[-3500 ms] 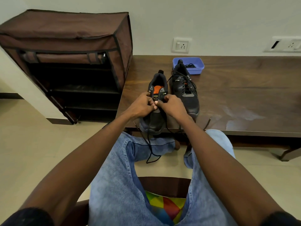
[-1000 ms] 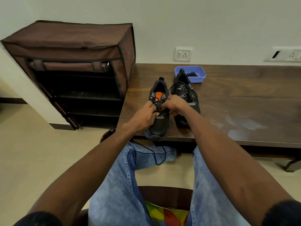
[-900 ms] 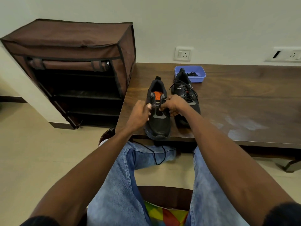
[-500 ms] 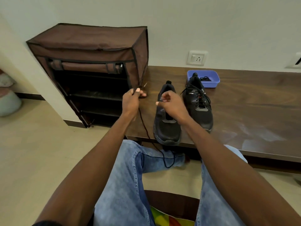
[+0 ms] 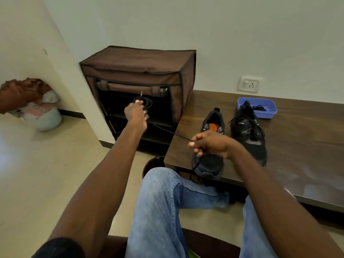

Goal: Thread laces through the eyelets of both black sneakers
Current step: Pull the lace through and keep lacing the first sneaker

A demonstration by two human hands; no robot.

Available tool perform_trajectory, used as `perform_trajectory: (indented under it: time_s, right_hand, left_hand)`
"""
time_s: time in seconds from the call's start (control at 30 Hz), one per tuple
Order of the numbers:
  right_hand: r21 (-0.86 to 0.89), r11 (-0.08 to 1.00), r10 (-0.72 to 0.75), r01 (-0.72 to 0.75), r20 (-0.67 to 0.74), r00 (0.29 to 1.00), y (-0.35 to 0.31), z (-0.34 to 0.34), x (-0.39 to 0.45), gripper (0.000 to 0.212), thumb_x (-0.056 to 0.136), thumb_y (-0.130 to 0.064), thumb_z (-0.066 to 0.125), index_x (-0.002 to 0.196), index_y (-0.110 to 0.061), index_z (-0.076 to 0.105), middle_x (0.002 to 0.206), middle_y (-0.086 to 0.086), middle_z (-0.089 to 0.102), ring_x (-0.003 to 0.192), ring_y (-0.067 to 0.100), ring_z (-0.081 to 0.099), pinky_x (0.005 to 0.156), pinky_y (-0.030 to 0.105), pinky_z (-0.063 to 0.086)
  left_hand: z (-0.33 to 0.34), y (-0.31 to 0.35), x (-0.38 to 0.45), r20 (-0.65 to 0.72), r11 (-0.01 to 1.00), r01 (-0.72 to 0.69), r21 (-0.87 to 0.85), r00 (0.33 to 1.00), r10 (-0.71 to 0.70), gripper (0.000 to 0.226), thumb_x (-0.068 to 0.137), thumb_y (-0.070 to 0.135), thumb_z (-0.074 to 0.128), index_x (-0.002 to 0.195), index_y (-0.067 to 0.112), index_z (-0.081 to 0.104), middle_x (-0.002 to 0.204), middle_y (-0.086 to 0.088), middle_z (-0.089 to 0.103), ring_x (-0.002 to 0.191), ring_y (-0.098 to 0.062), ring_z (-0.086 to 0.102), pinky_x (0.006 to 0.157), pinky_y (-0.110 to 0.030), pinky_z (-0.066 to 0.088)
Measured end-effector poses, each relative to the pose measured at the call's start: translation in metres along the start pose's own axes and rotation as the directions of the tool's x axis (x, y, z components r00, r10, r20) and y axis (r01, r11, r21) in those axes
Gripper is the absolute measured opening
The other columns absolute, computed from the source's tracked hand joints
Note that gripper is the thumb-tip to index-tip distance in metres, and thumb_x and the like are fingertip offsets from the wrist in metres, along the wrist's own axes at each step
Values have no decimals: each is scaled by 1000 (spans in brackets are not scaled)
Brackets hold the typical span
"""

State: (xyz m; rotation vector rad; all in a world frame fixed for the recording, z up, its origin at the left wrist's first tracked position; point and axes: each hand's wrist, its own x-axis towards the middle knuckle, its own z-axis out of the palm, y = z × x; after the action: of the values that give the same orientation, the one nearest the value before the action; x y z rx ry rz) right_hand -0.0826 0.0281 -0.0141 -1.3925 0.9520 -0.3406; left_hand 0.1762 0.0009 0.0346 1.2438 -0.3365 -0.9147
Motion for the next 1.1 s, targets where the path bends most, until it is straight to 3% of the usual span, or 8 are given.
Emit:
perform_trajectory:
  time_s: [0.13,0.2,0.3,0.47,0.6,0.67,0.83,1.1]
  right_hand:
    - [1,1000,1,-1,-116,993,-15,-42,-33,10,97,-5,58,101,-3,66,86,9,65,73,16,60,73,27,51]
    - [13,999,-31,34,-200,979,-28,-45,-35,11,97,-4,57,96,-5,68,88,9,65,79,18,59,78,29,50]
    - [-92,995,-71,44,-314,947,-55,-20,-16,10,95,-6,61,94,-8,70,81,3,62,70,11,49,64,23,40]
    - [159,968,-130,192,-333,934,-101,32,26,16,97,-1,56,84,-4,63,68,6,59,54,9,54,44,16,42]
    - [160,951,-196,266,-353,915,-121,61,49,8,96,2,59,89,2,63,69,14,65,56,13,67,53,20,55]
    - [145,946,-226,291,-353,908,-122,70,58,5,96,2,60,94,6,63,73,17,66,58,14,69,56,22,57]
    - [-49,941,-325,335,-411,852,-111,82,82,11,96,-1,61,99,9,64,75,19,66,64,18,69,60,25,59]
    - [-303,946,-246,118,-431,868,-69,82,113,14,95,-4,56,87,-2,67,74,15,70,67,23,72,66,32,61]
  left_hand:
    - [-51,1,31,-124,907,-154,393,968,218,22,105,24,43,99,12,60,74,1,50,57,-15,42,62,-34,36]
    - [-61,-6,30,-8,854,-168,493,980,198,22,103,23,43,90,15,59,71,2,48,61,-17,45,58,-32,37]
    - [-53,-19,5,297,860,-126,495,954,-31,20,103,16,45,90,15,60,69,2,47,53,-9,40,42,-21,29]
    - [-52,-22,-18,710,947,64,314,647,-279,19,94,1,55,111,8,62,83,-1,61,65,-10,53,51,-20,40]
    - [-70,-13,-9,804,932,40,359,495,-330,24,87,11,69,110,14,66,91,1,67,74,-9,58,61,-24,40]
    - [-76,-11,-2,766,923,23,383,550,-332,25,86,14,73,110,14,67,93,-1,67,72,-9,56,57,-22,40]
    - [-81,-13,17,427,832,-207,514,904,-39,7,91,15,71,97,12,73,81,-3,67,60,-8,51,52,-20,42]
    - [-83,-47,35,274,796,-232,560,958,86,10,95,17,67,85,14,70,69,-2,63,59,-9,57,57,-22,50]
